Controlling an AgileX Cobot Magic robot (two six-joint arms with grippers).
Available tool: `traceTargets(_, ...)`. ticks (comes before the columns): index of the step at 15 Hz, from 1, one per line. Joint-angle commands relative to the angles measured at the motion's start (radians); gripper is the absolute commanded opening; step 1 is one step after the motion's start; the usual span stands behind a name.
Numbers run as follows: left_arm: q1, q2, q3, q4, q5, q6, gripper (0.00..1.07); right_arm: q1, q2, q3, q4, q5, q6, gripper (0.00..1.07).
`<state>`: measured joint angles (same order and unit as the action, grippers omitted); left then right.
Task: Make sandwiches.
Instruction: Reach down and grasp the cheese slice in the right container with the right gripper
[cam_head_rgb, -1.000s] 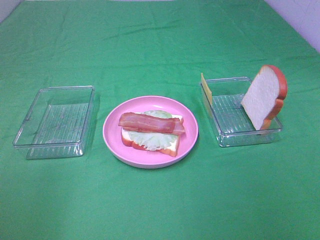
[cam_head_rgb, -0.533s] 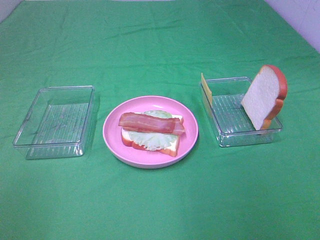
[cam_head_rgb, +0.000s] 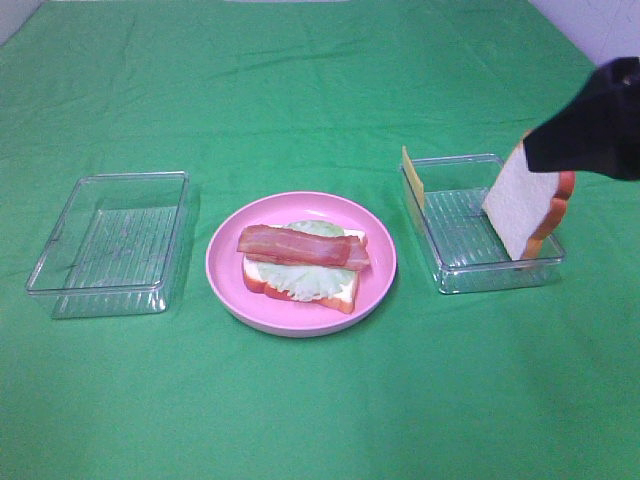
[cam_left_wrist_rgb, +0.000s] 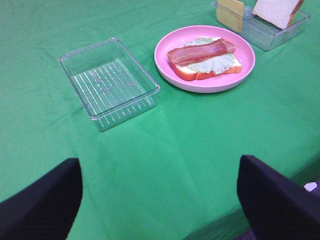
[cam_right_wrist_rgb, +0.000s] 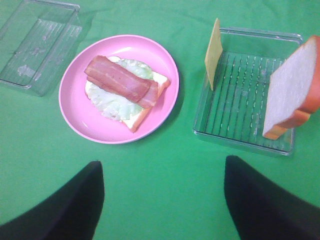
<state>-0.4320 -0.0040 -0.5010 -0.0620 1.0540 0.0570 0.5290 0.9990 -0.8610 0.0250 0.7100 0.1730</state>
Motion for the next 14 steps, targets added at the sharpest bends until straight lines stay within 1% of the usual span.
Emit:
traceTargets(1, -0.005, -0.023, 0.002, 0.004, -0.007, -0.007, 0.81, 0.0, 0.191, -0.177, -0.025, 0.127, 0.007, 0.65)
traceTargets(2, -0.005, -0.023, 0.002, 0.004, -0.007, -0.007, 0.81, 0.0, 0.28, -0.259, -0.05, 0.177, 0.003, 0.65)
traceTargets(3, -0.005, -0.023, 0.002, 0.004, -0.007, -0.007, 0.81, 0.0, 0.313, -0.289, -0.07, 0.195, 0.002, 0.65)
traceTargets(4, -0.005, -0.023, 0.002, 0.004, -0.007, -0.007, 0.81, -0.001, 0.392, -0.359, -0.11, 0.23, 0.001, 0.65)
traceTargets(5, -0.005, -0.023, 0.002, 0.004, -0.007, -0.007, 0.81, -0.011, 0.458, -0.418, -0.124, 0.258, 0.001, 0.65)
traceTargets(7, -0.005, -0.023, 0.002, 0.004, -0.007, -0.007, 0.81, -0.078, 0.587, -0.536, -0.049, 0.317, -0.024, 0.65)
traceTargets(8, -0.005, -0.023, 0.002, 0.004, -0.007, -0.007, 0.81, -0.115, 0.642, -0.589, 0.026, 0.343, -0.071, 0.65)
traceTargets(9, -0.005, -0.023, 0.002, 0.004, -0.008, -0.007, 0.81, -0.176, 0.752, -0.704, 0.189, 0.406, -0.153, 0.65)
traceTargets(10, -0.005, -0.023, 0.002, 0.004, -0.008, -0.007, 0.81, -0.188, 0.806, -0.765, 0.227, 0.427, -0.162, 0.65)
traceTargets(11, -0.005, -0.023, 0.002, 0.004, -0.008, -0.007, 0.81, -0.188, 0.853, -0.819, 0.232, 0.442, -0.162, 0.65)
traceTargets(12, -0.005, -0.023, 0.002, 0.004, -0.008, -0.007, 0.81, -0.188, 0.878, -0.848, 0.233, 0.451, -0.16, 0.65)
traceTargets(14, -0.005, -0.023, 0.002, 0.004, -0.008, -0.007, 0.81, -0.188, 0.974, -0.957, 0.242, 0.497, -0.142, 0.65)
